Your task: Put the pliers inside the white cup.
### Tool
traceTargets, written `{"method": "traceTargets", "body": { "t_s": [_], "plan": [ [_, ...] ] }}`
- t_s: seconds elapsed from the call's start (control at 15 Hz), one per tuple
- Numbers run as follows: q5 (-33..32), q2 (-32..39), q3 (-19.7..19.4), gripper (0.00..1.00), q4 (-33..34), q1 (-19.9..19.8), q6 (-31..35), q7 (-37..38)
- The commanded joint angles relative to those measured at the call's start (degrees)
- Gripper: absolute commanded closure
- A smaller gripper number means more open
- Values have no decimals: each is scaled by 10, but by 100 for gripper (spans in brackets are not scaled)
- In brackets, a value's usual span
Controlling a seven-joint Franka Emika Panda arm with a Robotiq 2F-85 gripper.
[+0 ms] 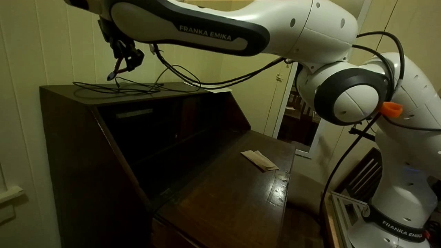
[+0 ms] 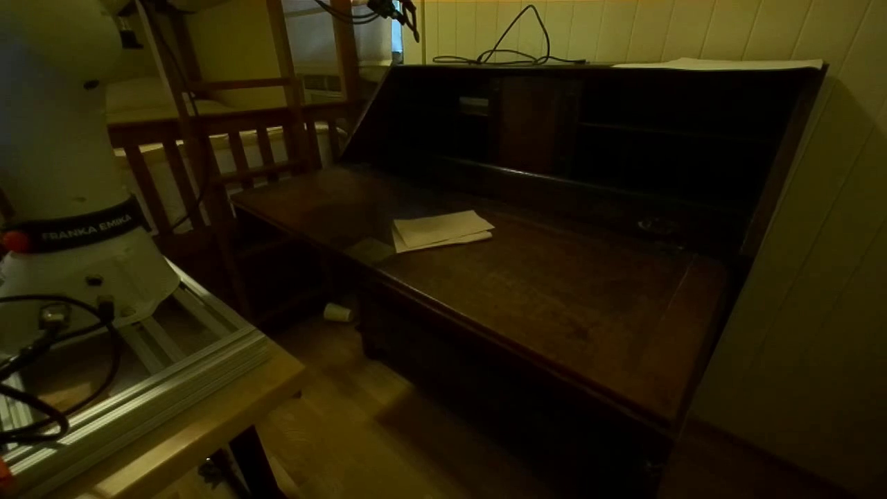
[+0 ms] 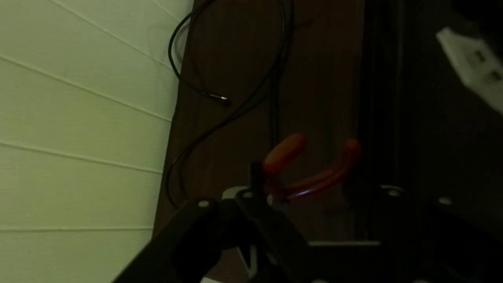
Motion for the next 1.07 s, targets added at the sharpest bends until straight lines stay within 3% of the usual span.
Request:
{"method": "traceTargets", "body": {
  "t_s": [0.0, 0.53, 0.6, 0.67, 0.73, 1.0],
  "plan": [
    [10, -14, 4, 71, 0, -17, 11, 92],
    [108, -22, 60, 71, 0, -79, 150, 190],
    [84, -24, 41, 46, -14, -66, 129, 175],
    [92, -24, 46, 46, -15, -71, 142, 181],
    [96, -24, 48, 71, -15, -75, 147, 184],
    [107, 6, 42, 71, 10, -87, 135, 329]
  ]
}}
